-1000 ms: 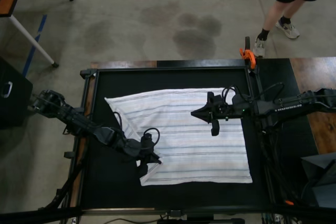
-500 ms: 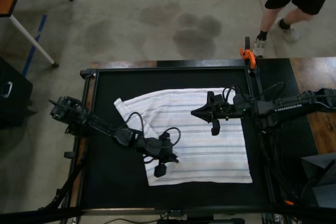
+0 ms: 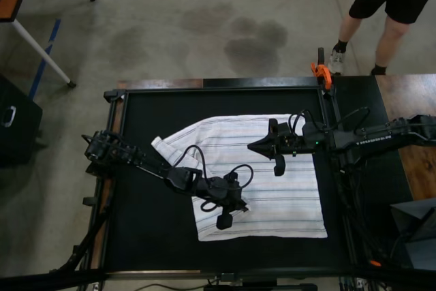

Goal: Fold the towel

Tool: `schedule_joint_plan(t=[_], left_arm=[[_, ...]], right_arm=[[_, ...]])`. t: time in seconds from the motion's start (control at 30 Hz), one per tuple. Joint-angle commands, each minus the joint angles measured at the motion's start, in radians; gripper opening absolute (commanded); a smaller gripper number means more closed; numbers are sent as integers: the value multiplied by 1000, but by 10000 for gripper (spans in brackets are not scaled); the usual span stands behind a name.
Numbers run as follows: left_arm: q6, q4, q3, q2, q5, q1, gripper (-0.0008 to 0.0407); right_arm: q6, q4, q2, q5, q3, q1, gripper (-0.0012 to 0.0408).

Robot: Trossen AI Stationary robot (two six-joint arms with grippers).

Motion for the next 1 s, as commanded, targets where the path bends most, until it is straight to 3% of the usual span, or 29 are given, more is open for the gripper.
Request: schedule_joint_plan(t=[0.0, 0.13, 0.57, 0.77, 0.97], left_arm=[[34, 2, 0, -1, -1, 3, 2], [56, 27, -1, -2, -6, 22, 36], [60, 16, -1, -12, 25, 53, 219], [46, -23, -1, -92, 54, 32, 236], [91, -261, -9, -240, 35, -1, 236]], right_arm=[[0, 0, 0, 0, 0, 0, 0], [0, 0, 0, 0, 0, 0, 0], [12, -1, 0, 0, 0, 0, 0], [116, -66, 0, -1, 0, 7, 0], [194, -181, 8, 0, 0, 83, 0]])
